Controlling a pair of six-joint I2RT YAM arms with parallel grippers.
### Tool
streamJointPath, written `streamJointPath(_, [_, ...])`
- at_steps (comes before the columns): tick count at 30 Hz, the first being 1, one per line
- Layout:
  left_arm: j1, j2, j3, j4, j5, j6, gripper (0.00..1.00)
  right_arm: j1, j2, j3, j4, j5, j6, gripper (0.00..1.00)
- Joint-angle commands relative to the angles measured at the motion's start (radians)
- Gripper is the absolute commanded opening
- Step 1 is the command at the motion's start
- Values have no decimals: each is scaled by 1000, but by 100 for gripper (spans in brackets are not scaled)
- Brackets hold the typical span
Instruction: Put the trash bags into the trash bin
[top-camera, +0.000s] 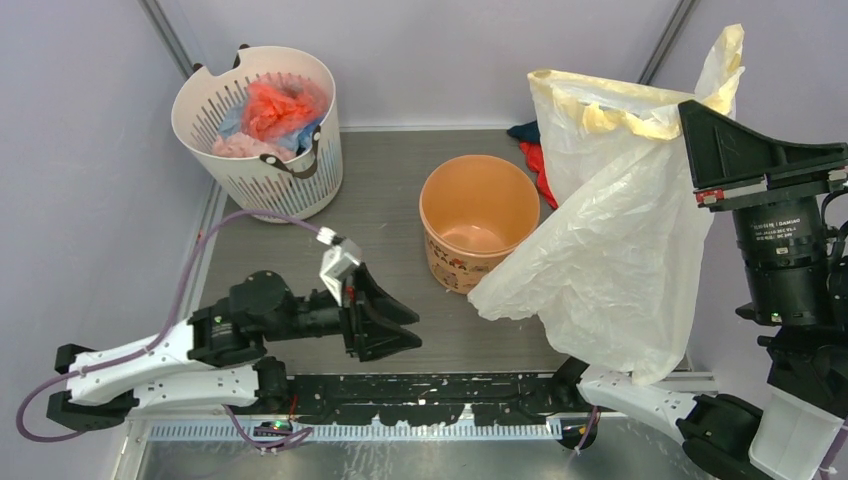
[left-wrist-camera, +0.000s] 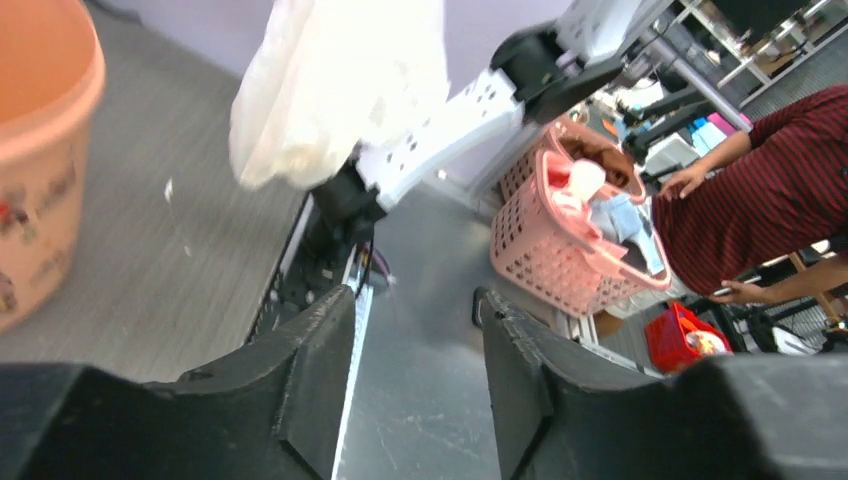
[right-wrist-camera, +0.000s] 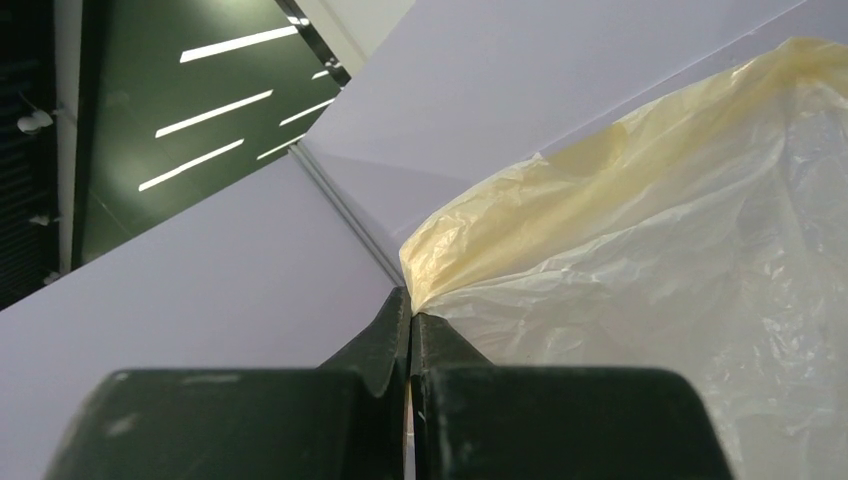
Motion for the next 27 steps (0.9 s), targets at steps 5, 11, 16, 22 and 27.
streamJointPath(5, [-2, 185, 496, -184, -100, 202, 63, 2, 8, 101, -180, -89, 62, 1])
streamJointPath(11, [12, 458, 903, -319, -189, 329, 83, 2, 10, 124, -288, -168, 91, 1])
streamJointPath(16, [95, 705, 1188, -427, -39, 340, 87, 2, 4, 111, -349, -224, 107, 1])
streamJointPath(22, [210, 819, 1244, -397, 108, 264, 87, 3, -48, 76, -418, -216, 84, 1])
streamJointPath(27, [231, 867, 1253, -400, 158, 274, 87, 5, -58, 90, -470, -208, 48, 1])
